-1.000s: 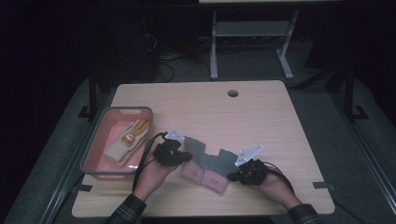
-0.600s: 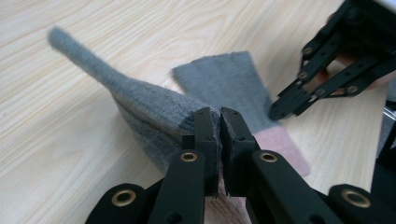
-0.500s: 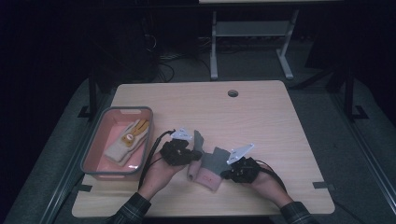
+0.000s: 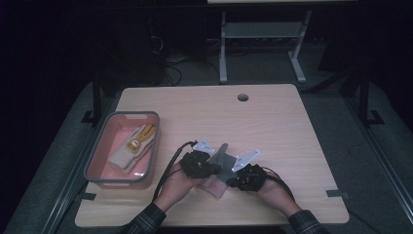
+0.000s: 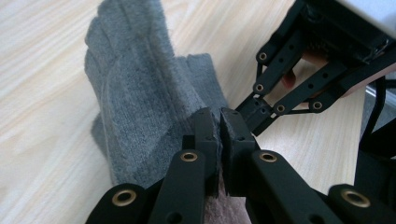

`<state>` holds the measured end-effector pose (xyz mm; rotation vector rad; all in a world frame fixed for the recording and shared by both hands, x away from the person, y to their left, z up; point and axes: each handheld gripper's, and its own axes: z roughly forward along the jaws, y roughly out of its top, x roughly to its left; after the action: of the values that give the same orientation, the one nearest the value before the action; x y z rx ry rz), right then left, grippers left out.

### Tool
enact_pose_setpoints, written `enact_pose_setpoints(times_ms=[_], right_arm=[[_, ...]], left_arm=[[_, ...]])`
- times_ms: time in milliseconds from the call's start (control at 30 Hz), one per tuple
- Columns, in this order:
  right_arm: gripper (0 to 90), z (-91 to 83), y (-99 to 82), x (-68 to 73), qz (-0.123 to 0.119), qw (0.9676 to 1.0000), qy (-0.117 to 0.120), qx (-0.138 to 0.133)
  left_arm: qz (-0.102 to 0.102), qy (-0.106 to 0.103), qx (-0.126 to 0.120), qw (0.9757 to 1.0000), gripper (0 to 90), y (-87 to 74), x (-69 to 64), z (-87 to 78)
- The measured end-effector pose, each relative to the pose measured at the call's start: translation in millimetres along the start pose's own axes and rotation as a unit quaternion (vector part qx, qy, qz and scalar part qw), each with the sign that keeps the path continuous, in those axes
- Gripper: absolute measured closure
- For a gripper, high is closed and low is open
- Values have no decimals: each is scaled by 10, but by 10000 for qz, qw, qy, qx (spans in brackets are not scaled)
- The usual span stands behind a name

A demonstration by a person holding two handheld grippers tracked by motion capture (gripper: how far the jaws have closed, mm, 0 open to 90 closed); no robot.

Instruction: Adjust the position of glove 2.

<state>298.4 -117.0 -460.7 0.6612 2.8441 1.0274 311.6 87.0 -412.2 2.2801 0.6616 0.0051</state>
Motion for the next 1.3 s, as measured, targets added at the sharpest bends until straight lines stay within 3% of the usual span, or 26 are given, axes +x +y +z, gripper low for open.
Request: enact_pose_setpoints(times_ms=[333,367,500,667,733,800,867,900,967,1000,1100,1200,1233,1267,1300], right_arm=[[900,1,2,15,64,10000,5,-29],[900,-1,0,15,66,10000,12,-27],[900,0,-10,3,12,10000,-7,-29],[900,1,-18,7,61,10000,6,-45],[900,-2,-20,11,92,10000,17,-34],[900,-7,-27,6,80,10000,-8,-39],[900,-38,-52,-8,54,10000,-68,-15],[900,-38,-52,-8,54,10000,-68,-15],[900,-96,-83,-35,130,9998,-123,-27],[900,-168,-123,-69,284,9994,-175,-121],[897,-242,-173,-123,331,9989,-283,-171],[849,-334,-256,-210,484,9977,-389,-262],[766,-394,-306,-269,585,9965,-514,-298],[766,-394,-306,-269,585,9965,-514,-298],[660,-437,-357,-326,696,9943,-714,-373]], left_arm=[[-20,-37,247,9997,861,19,-88,178],[-130,-37,194,9997,861,15,-105,201],[-65,-61,256,9996,859,14,-114,229],[-183,-101,150,9997,853,45,-143,263],[-139,-129,144,9997,839,47,-139,263],[-251,-319,86,9991,790,44,-142,279],[-186,-221,119,9995,705,42,-146,281],[-187,-221,93,9995,705,38,-138,276],[-187,-201,48,9996,744,34,-126,251],[-186,-178,8,9997,807,33,-121,238],[-216,-215,-15,9995,872,13,-108,211],[-193,-241,37,9995,892,-18,-123,228],[-176,-232,65,9996,893,-30,-132,245],[-174,-227,110,9995,893,-42,-139,263],[-166,-232,155,9995,892,-55,-140,285]])
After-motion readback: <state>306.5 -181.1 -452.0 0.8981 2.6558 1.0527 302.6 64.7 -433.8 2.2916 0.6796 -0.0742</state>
